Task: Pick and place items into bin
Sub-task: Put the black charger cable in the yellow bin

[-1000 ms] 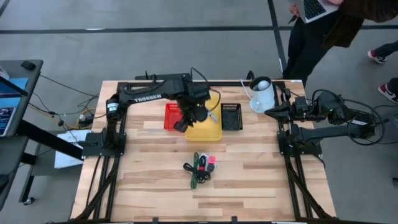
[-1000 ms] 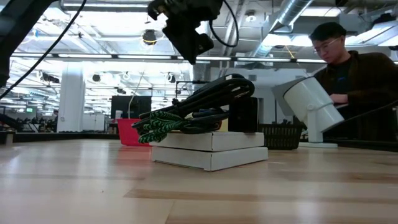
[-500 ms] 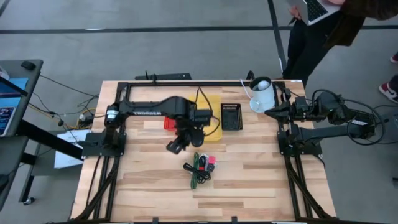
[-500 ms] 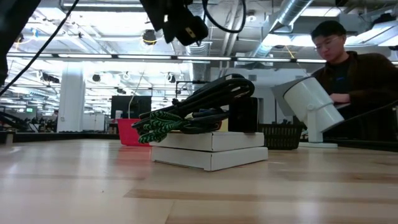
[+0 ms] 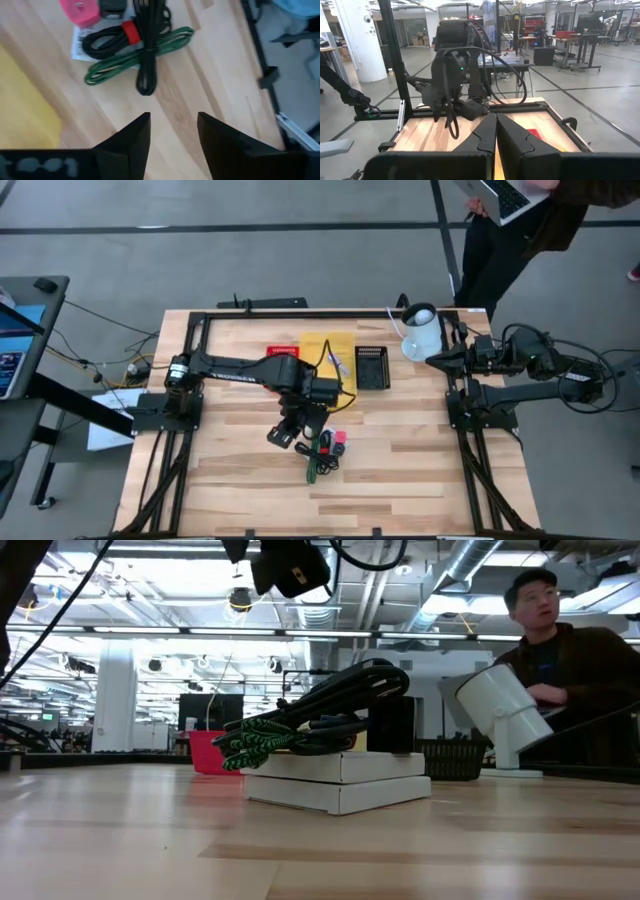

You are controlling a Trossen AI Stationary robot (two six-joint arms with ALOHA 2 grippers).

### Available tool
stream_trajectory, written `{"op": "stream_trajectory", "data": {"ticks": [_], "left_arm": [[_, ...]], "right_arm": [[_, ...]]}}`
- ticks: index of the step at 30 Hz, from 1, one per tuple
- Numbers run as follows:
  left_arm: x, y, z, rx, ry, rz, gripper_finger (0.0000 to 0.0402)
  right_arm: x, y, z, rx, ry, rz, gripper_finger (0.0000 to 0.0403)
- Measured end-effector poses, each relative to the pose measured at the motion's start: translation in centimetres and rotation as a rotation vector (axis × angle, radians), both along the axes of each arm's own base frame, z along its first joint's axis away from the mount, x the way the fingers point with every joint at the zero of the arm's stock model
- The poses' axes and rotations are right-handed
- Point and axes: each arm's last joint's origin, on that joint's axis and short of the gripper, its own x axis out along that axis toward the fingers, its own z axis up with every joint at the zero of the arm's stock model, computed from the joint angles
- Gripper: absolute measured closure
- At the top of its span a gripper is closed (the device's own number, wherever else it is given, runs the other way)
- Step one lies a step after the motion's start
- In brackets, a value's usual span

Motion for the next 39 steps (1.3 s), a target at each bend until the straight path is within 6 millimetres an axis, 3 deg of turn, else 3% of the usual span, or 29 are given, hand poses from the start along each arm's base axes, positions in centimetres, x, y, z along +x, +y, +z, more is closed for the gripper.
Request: {"op": "stream_trajectory", "data": {"ticks": [18,31,39], "left_arm": [[2.0,-4.9,0.0,0.123,-0.270,-0.008,0.0232],[3.6,-7.0,-5.2,0.185,-0.125,-0.010,0.0232],[4.5,-7.2,-7.6,0.214,-0.089,-0.015,0.0232]], "right_arm": [[0.0,0.0,0.0,0.000,0.000,0.000,0.0395],[0.0,0.0,-0.1,0.000,0.009,0.000,0.0395],[0.0,0.0,-0.1,0.000,0.011,0.000,0.0395]]}}
